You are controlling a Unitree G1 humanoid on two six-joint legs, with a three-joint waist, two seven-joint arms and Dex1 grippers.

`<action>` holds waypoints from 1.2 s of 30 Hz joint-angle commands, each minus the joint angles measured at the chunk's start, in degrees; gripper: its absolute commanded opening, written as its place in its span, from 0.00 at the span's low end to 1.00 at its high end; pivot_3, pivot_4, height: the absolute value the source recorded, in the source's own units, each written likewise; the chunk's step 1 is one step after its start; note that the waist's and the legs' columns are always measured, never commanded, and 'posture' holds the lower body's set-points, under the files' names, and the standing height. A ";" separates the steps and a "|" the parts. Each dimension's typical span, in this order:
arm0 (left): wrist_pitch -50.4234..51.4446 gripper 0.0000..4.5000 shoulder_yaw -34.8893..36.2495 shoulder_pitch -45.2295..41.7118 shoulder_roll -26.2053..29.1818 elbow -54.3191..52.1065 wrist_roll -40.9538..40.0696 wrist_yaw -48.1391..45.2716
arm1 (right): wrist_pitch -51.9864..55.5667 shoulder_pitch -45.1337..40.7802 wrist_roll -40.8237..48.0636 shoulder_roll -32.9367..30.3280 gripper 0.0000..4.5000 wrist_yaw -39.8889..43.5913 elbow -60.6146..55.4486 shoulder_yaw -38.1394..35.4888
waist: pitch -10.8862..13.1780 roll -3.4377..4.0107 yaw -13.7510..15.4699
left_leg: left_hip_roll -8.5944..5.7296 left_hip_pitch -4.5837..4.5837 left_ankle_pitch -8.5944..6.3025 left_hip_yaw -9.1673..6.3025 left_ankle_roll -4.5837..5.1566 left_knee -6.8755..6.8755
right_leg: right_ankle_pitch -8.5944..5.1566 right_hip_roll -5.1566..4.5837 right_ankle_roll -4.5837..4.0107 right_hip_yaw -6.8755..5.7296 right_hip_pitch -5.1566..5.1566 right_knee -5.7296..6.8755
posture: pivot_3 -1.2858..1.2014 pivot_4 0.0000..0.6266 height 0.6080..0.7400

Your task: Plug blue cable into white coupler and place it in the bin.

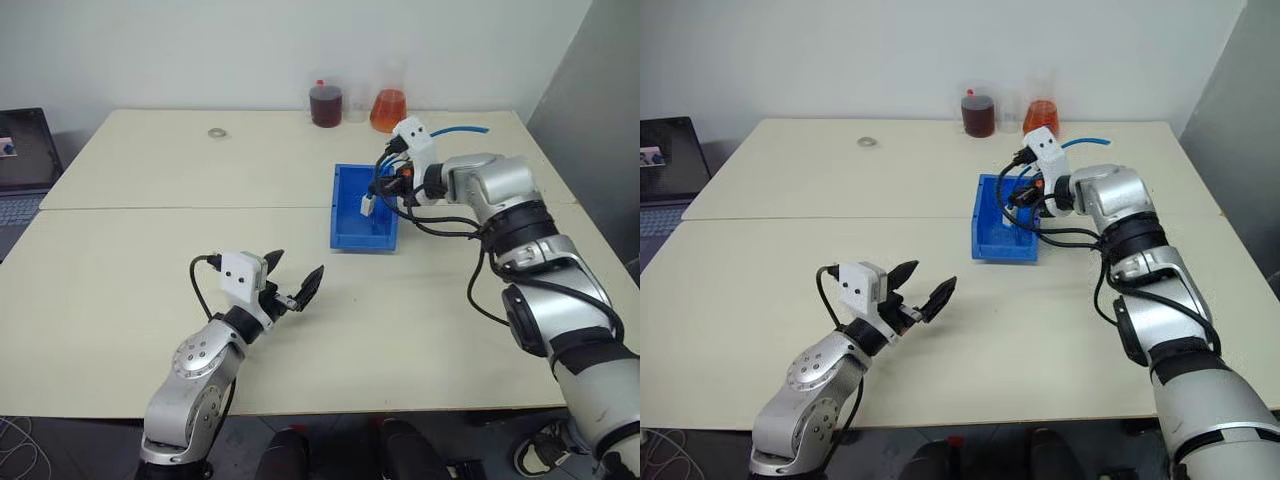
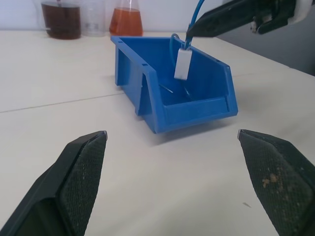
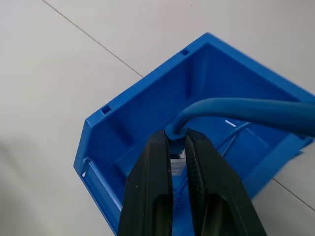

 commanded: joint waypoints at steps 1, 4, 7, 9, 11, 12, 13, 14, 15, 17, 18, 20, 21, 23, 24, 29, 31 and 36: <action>-2.89 0.99 -0.49 0.78 -0.01 -1.82 1.46 0.25 | -0.97 -4.19 -1.27 1.49 0.03 2.47 6.18 -1.19 | 0.00 0.00 0.07 | -0.01 -0.01 0.00 0.01 0.00 0.00 | 0.00 -0.01 0.00 0.01 0.00 0.00 | 0.52 0.24 1.00; -3.55 0.99 -0.69 1.49 -0.18 -1.91 1.86 0.48 | -0.56 -5.13 -2.73 2.30 0.03 4.33 9.62 -0.91 | 0.01 0.02 0.13 | -0.03 -0.04 0.00 0.01 -0.01 0.00 | 0.00 -0.04 0.00 0.00 -0.01 -0.01 | 0.52 0.24 1.00; -3.77 0.99 -0.94 2.01 -0.58 -2.24 2.04 0.88 | -1.54 -5.21 -4.18 2.80 0.03 5.08 12.09 -0.89 | 0.01 0.02 0.14 | -0.03 -0.05 -0.01 0.01 -0.01 0.00 | 0.00 -0.04 0.00 -0.01 -0.02 -0.01 | 0.52 0.24 1.00; -3.84 1.00 -1.18 2.26 -0.96 -2.41 2.18 1.06 | -2.97 -4.99 -5.06 3.27 0.11 4.31 13.48 -1.20 | 0.01 0.02 0.12 | -0.03 -0.05 -0.01 0.00 -0.01 0.00 | 0.00 -0.04 0.00 -0.01 -0.02 -0.01 | 0.52 0.24 1.00; -3.78 1.00 -1.51 2.41 -1.27 -2.69 2.32 1.17 | -4.64 -4.94 -5.52 3.74 0.19 2.67 14.57 -1.92 | 0.01 0.02 0.08 | -0.03 -0.05 -0.01 0.01 -0.01 0.00 | 0.00 -0.04 0.00 -0.01 -0.03 0.00 | 0.52 0.24 1.00; -3.75 1.00 -1.59 2.47 -1.37 -2.78 2.36 1.18 | -5.25 -4.99 -5.74 3.92 0.22 2.13 14.98 -2.26 | 0.01 0.02 0.06 | -0.03 -0.05 -0.01 0.01 -0.02 0.00 | 0.00 -0.04 0.00 -0.01 -0.03 0.00 | 0.52 0.24 1.00; -3.71 1.00 -1.60 2.45 -1.42 -2.76 2.34 1.17 | -5.66 -5.27 -5.53 4.17 0.27 1.28 15.42 -3.15 | 0.01 0.02 0.04 | -0.03 -0.05 -0.01 0.01 -0.02 0.00 | 0.00 -0.04 0.00 -0.01 -0.03 0.01 | 0.52 0.24 1.00; -3.70 1.00 -1.63 2.48 -1.44 -2.76 2.32 1.18 | -6.12 -5.52 -5.43 4.36 0.32 0.57 15.75 -3.88 | 0.01 0.02 0.03 | -0.03 -0.05 -0.01 0.01 -0.02 0.00 | 0.00 -0.04 0.00 -0.01 -0.03 0.01 | 0.52 0.24 1.00; -3.71 1.00 -1.66 2.49 -1.43 -2.76 2.30 1.21 | -6.43 -5.70 -5.39 4.48 0.36 0.12 16.01 -4.40 | 0.01 0.02 0.03 | -0.03 -0.05 -0.01 0.00 -0.02 0.00 | 0.00 -0.04 0.00 -0.01 -0.03 0.02 | 0.52 0.24 1.00; -3.61 1.00 -1.68 2.50 -1.39 -2.83 2.21 1.28 | -7.32 -6.03 -5.75 4.50 0.48 -1.00 16.33 -5.15 | 0.01 0.03 0.03 | -0.03 -0.05 -0.01 0.00 -0.02 0.00 | 0.00 -0.04 0.00 -0.01 -0.03 0.02 | 0.52 0.24 1.00; -3.55 1.00 -1.69 2.39 -1.34 -2.79 2.17 1.25 | -8.05 -6.29 -5.73 4.46 0.52 -1.69 16.44 -5.75 | 0.01 0.03 0.05 | -0.03 -0.05 -0.01 0.00 -0.02 0.00 | 0.00 -0.04 0.00 -0.01 -0.03 0.02 | 0.52 0.24 1.00; -3.40 1.00 -1.67 2.08 -1.30 -2.59 2.07 1.21 | -8.65 -6.95 -5.60 4.27 0.62 -2.97 16.77 -6.80 | 0.02 0.04 0.04 | -0.04 -0.06 -0.01 0.01 -0.02 0.00 | 0.00 -0.04 0.00 0.00 -0.03 0.02 | 0.52 0.24 1.00; -3.39 1.00 -1.69 1.97 -1.31 -2.43 2.05 1.19 | -8.97 -7.22 -5.62 4.20 0.69 -3.26 16.83 -7.18 | 0.02 0.04 0.04 | -0.04 -0.06 -0.01 0.01 -0.02 0.00 | 0.00 -0.04 0.00 -0.01 -0.03 0.02 | 0.52 0.24 1.00; -3.39 1.00 -1.76 1.92 -1.33 -2.27 1.98 1.08 | -9.36 -7.65 -5.73 4.16 0.80 -3.69 16.95 -7.84 | 0.02 0.04 0.03 | -0.03 -0.06 -0.01 0.00 -0.02 0.00 | 0.00 -0.04 0.00 -0.02 -0.03 0.01 | 0.52 0.24 1.00; -3.35 1.00 -1.84 1.85 -1.35 -2.21 1.94 1.03 | -9.28 -7.99 -5.61 4.11 0.86 -3.66 16.97 -8.19 | 0.02 0.04 0.02 | -0.03 -0.06 -0.01 0.00 -0.02 0.00 | 0.00 -0.04 0.00 -0.01 -0.04 0.01 | 0.52 0.24 1.00; -3.27 1.00 -1.99 1.03 -1.32 -1.44 1.87 0.67 | -9.34 -9.71 -5.27 4.05 0.90 -4.63 16.97 -10.07 | 0.02 0.04 0.02 | -0.03 -0.07 -0.01 0.01 -0.02 0.00 | 0.00 -0.04 0.00 -0.01 -0.04 0.01 | 0.52 0.24 1.00; -3.06 1.00 -1.95 0.41 -1.30 -1.12 1.81 0.60 | -9.51 -10.48 -5.11 3.88 0.90 -5.34 16.93 -10.85 | 0.02 0.04 0.02 | -0.04 -0.07 -0.01 0.01 -0.02 -0.01 | 0.00 -0.04 0.00 -0.01 -0.04 0.01 | 0.52 0.24 1.00; -2.79 1.00 -1.81 -0.33 -1.22 -0.77 1.85 0.36 | -10.99 -11.42 -5.19 2.25 0.90 -8.01 16.55 -12.69 | 0.02 0.04 0.06 | -0.04 -0.10 -0.01 0.01 -0.02 -0.01 | 0.00 -0.03 0.00 -0.01 -0.05 0.01 | 0.52 0.24 1.00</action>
